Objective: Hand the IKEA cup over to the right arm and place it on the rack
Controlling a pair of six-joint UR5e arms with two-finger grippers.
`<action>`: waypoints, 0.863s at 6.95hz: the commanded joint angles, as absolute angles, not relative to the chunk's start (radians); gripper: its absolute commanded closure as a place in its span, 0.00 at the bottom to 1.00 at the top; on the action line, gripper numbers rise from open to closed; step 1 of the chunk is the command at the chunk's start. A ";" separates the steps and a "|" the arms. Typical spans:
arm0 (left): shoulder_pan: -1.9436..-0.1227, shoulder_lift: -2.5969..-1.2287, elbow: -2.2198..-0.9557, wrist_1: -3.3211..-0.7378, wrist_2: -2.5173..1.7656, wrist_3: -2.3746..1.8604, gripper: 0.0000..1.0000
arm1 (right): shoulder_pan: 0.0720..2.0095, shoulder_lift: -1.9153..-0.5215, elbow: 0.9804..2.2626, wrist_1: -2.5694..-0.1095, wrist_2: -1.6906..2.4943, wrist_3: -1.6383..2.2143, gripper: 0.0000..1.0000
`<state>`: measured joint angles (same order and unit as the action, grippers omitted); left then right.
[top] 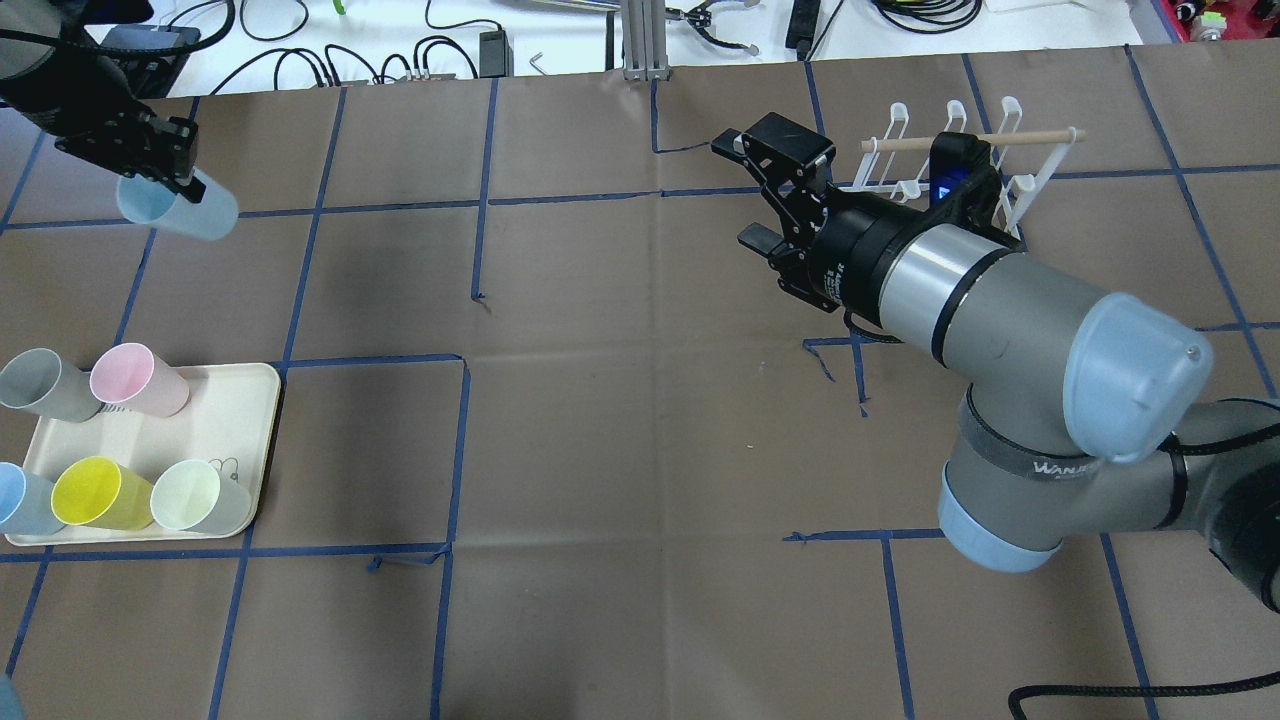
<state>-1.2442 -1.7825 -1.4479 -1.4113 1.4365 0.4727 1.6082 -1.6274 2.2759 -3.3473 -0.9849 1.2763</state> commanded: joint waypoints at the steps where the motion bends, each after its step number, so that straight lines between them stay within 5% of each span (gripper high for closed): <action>1: -1.295 -1.781 -1.457 -1.269 1.201 0.479 1.00 | 1.608 -1.628 2.275 -3.349 -0.986 1.278 0.00; 3: -1.327 -1.725 -1.561 -1.095 0.932 0.492 1.00 | 1.609 -1.623 2.276 -3.347 -1.052 1.278 0.00; 6: -1.387 -1.703 -1.886 -0.527 0.667 0.488 1.00 | 1.646 -1.623 2.278 -3.349 -1.129 1.582 0.00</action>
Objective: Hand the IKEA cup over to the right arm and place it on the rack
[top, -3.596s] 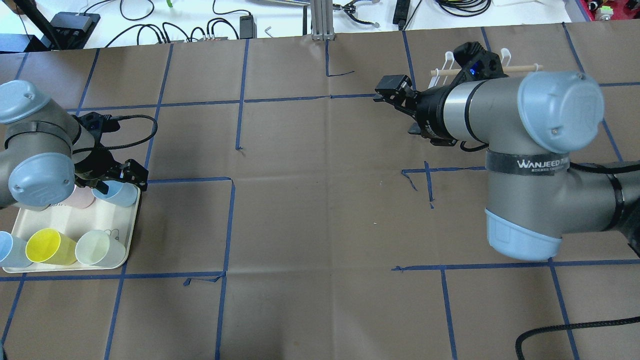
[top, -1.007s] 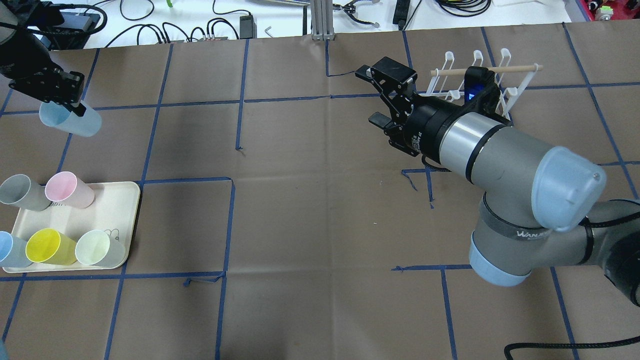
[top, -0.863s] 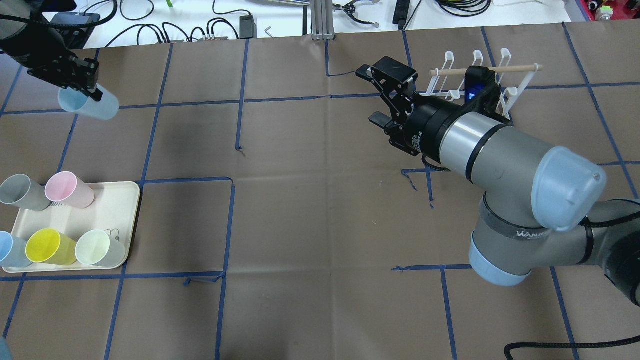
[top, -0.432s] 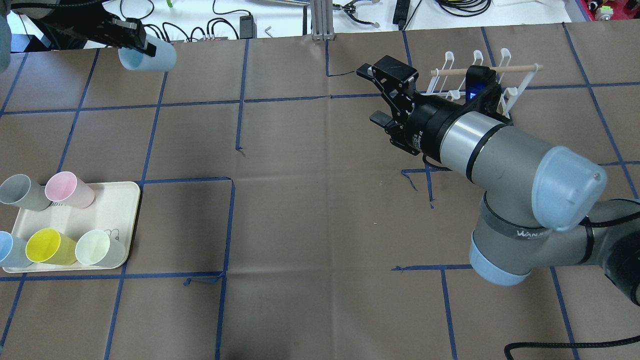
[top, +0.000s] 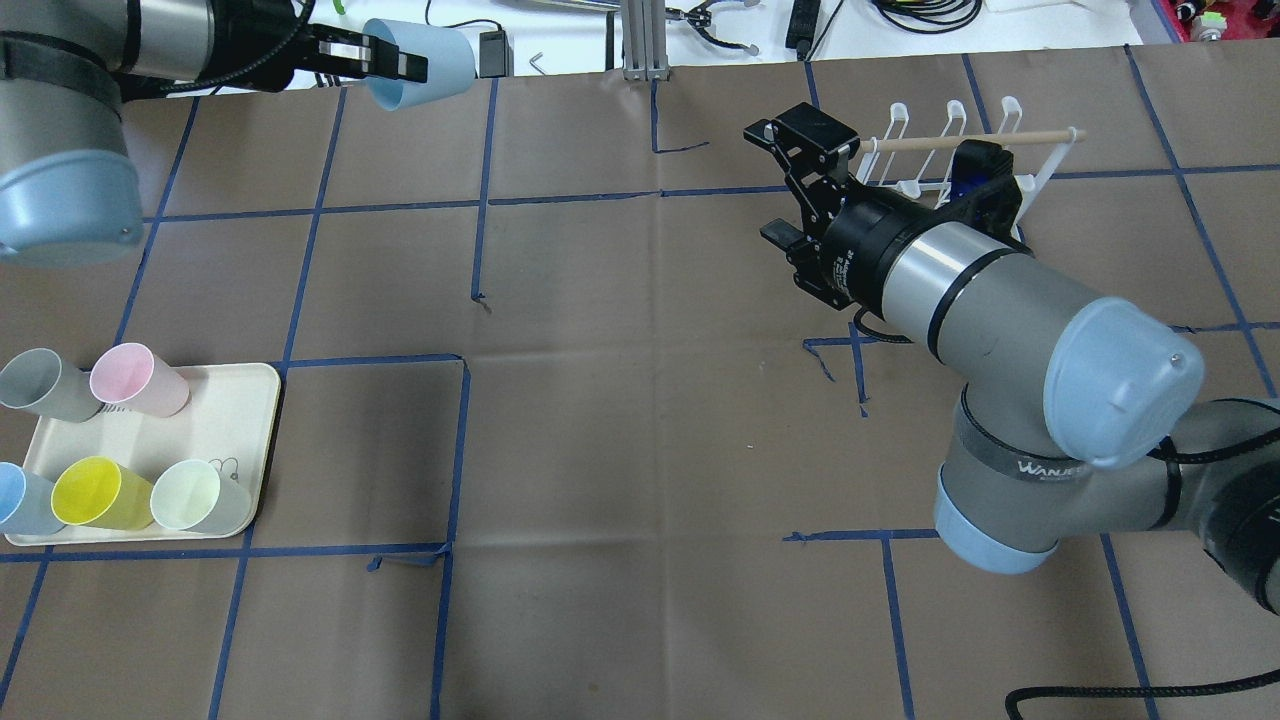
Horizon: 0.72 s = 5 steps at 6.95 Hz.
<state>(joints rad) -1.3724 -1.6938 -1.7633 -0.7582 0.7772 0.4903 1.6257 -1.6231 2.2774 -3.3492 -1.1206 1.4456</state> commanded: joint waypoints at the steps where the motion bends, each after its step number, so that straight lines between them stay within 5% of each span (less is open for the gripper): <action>1: -1.393 -1.703 -1.978 -0.355 0.610 0.482 1.00 | 1.658 -1.623 2.278 -3.346 -1.112 1.601 0.00; 5: -1.427 -1.678 -2.199 -0.022 0.477 0.474 0.99 | 1.664 -1.608 2.269 -3.335 -1.127 1.597 0.00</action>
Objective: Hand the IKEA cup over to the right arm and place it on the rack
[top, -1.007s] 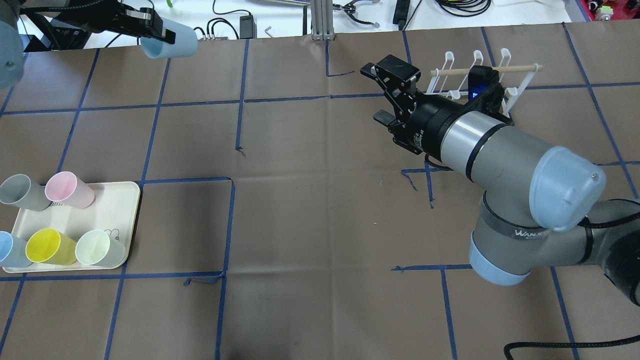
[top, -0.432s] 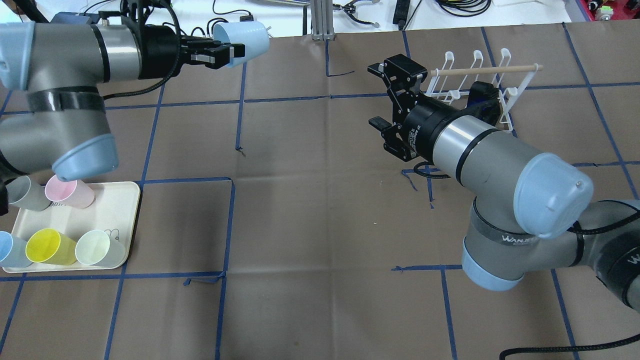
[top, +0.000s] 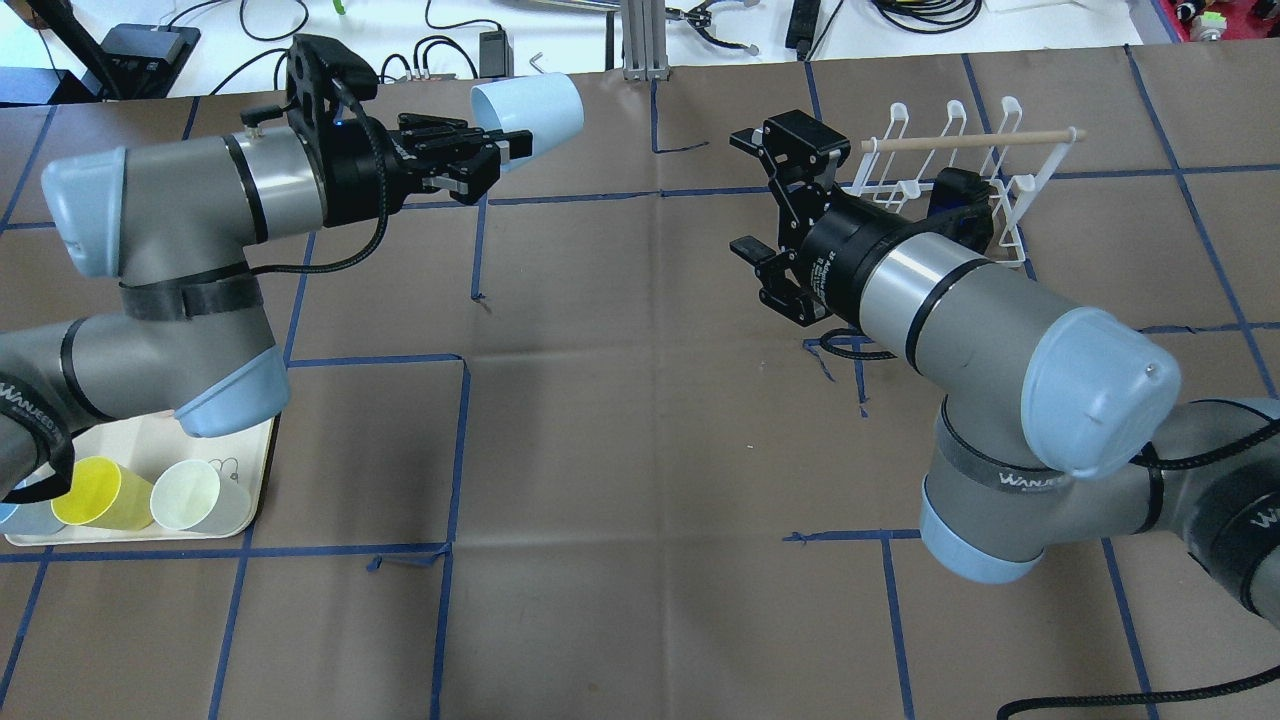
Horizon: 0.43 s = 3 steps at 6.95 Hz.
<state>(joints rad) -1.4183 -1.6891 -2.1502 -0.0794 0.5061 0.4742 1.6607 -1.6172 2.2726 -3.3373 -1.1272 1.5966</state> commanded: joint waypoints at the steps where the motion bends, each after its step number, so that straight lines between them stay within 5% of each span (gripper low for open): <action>1: -1.437 -1.692 -2.209 0.027 0.459 0.472 0.99 | 1.681 -1.577 2.266 -3.338 -1.124 1.592 0.00; 3: -1.443 -1.693 -2.209 0.029 0.459 0.476 0.99 | 1.709 -1.542 2.222 -3.338 -1.124 1.588 0.00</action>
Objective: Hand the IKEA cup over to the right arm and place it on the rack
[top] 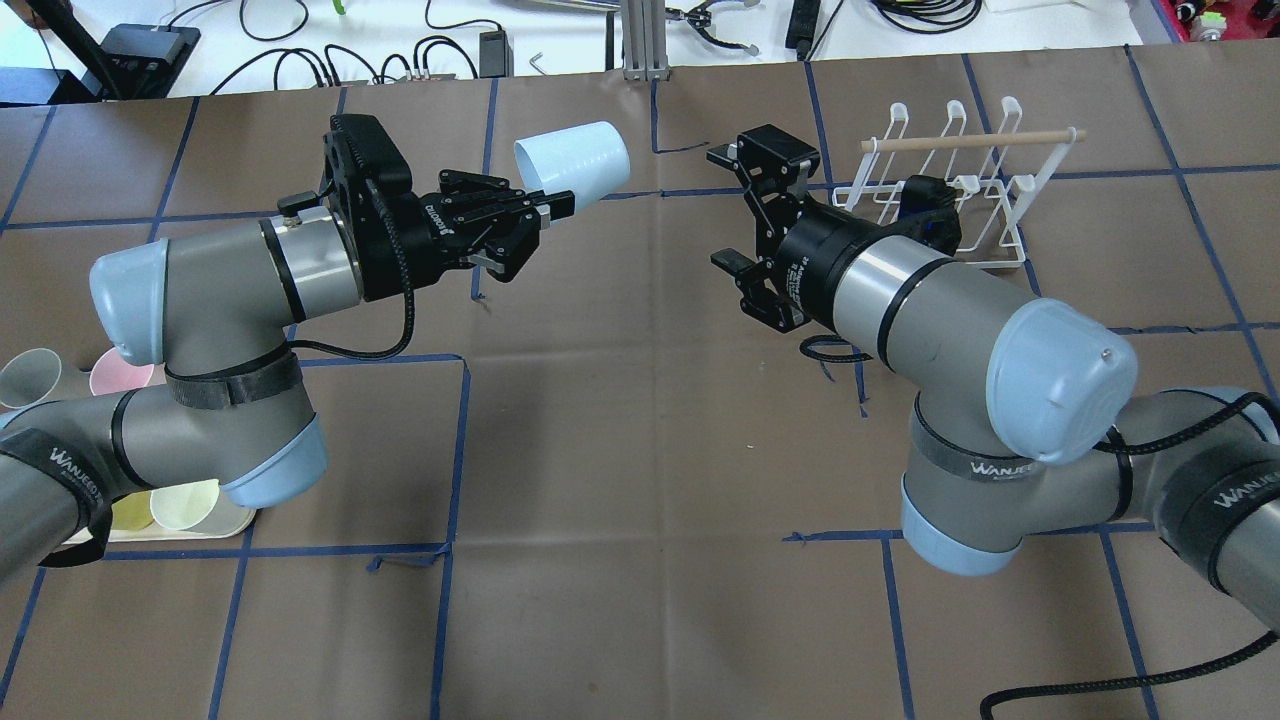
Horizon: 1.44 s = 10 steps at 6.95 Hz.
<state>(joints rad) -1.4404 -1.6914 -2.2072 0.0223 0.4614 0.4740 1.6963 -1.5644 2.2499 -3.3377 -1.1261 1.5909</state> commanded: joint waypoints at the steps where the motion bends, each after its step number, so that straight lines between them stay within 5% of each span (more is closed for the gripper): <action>1: -1.445 -1.694 -2.209 0.029 0.459 0.476 0.99 | 1.716 -1.522 2.197 -3.338 -1.127 1.563 0.00; 10: -1.447 -1.697 -2.206 0.029 0.459 0.476 0.98 | 1.850 -1.338 2.013 -3.335 -1.235 1.559 0.01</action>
<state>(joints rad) -1.4465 -1.6971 -2.2061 0.0291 0.4587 0.4755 1.8442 -1.3600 2.0385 -3.3347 -1.2302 1.5582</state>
